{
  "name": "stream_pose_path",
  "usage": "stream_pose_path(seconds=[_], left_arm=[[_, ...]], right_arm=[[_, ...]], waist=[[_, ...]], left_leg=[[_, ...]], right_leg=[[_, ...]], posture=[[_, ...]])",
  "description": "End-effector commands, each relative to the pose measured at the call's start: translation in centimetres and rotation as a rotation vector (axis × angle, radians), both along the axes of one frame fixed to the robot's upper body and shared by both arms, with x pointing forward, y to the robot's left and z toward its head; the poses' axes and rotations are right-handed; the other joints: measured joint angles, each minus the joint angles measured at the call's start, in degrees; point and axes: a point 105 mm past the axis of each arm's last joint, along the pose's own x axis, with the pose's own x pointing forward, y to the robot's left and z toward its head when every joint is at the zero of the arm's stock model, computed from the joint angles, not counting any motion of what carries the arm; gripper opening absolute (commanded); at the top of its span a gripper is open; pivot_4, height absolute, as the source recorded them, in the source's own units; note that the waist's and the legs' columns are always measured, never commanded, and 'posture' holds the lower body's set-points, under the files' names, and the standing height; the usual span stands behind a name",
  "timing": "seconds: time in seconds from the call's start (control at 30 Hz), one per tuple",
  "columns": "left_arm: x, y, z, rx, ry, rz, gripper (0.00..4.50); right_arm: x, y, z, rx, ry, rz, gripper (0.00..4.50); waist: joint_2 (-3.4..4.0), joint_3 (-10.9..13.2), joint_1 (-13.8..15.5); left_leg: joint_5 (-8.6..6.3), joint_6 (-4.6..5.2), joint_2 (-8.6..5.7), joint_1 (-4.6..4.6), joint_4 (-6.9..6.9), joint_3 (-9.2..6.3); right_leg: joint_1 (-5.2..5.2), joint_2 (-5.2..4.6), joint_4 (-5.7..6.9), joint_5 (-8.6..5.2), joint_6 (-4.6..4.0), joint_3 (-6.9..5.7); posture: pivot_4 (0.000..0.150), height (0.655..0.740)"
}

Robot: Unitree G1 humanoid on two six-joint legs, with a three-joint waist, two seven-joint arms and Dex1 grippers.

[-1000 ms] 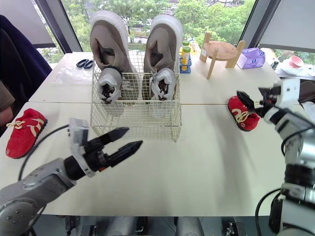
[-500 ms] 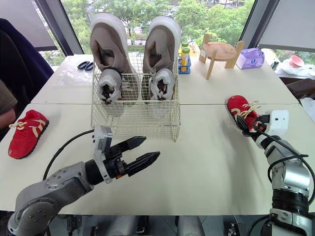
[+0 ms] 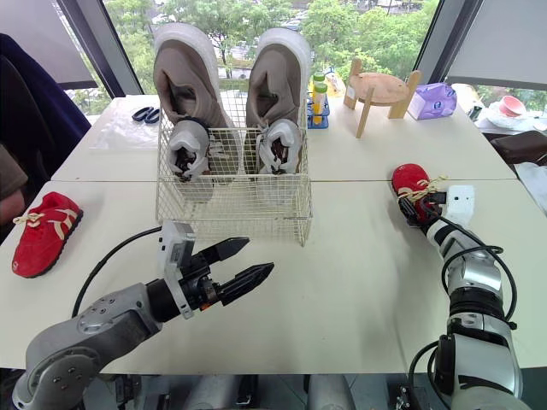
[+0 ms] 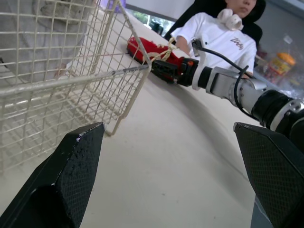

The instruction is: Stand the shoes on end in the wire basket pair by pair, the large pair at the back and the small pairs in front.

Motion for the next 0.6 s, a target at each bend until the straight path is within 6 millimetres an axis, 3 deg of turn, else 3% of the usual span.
stream_pose_path(seconds=[0.03, 0.13, 0.27, 0.43, 0.6], left_arm=[[-0.4, 0.3, 1.2, 0.012, -0.056, 0.007, 4.47], [-0.4, 0.5, 1.3, 0.032, -0.060, 0.017, 4.47], [-0.2, 1.0, 1.4, 0.044, -0.060, 0.030, 4.47], [-0.1, 0.9, 1.2, 0.041, -0.050, 0.029, 4.47], [0.0, 0.9, 1.1, 0.036, -0.047, 0.027, 4.47]], right_arm=[[0.2, -0.3, -0.6, -0.006, 0.016, -0.021, 4.50], [0.3, -0.6, -0.9, 0.014, 0.013, -0.047, 4.50], [0.3, -1.1, 0.0, 0.027, -0.048, -0.070, 4.50], [0.3, -0.5, -0.1, 0.031, -0.041, -0.033, 4.50], [0.2, 0.0, -0.3, 0.181, -0.046, -0.008, 4.50]], waist=[[-0.01, -0.01, -0.27], [-0.01, -0.01, -0.70], [-0.01, -0.01, -0.71], [-0.01, -0.01, -0.73], [-0.01, -0.01, -0.81]], left_leg=[[0.00, 0.00, 0.00, 0.02, 0.00, 0.00], [0.00, 0.00, 0.00, 0.13, 0.00, -0.04], [0.00, 0.00, 0.00, 0.26, 0.00, -0.07], [0.00, 0.00, -0.02, 0.27, 0.00, -0.09], [0.00, 0.00, -0.01, 0.27, 0.00, -0.09]], right_leg=[[0.03, 0.00, 0.00, 0.00, 0.00, 0.00], [0.20, 0.00, -0.05, 0.00, -0.01, -0.01], [0.39, -0.01, -0.10, 0.00, -0.01, -0.02], [0.40, -0.02, -0.12, -0.01, -0.01, -0.03], [0.40, -0.02, -0.12, -0.01, -0.01, -0.03]], posture=[[0.150, 0.7400], [0.150, 0.7400], [0.150, 0.7400], [0.150, 0.7400], [0.150, 0.7400]])
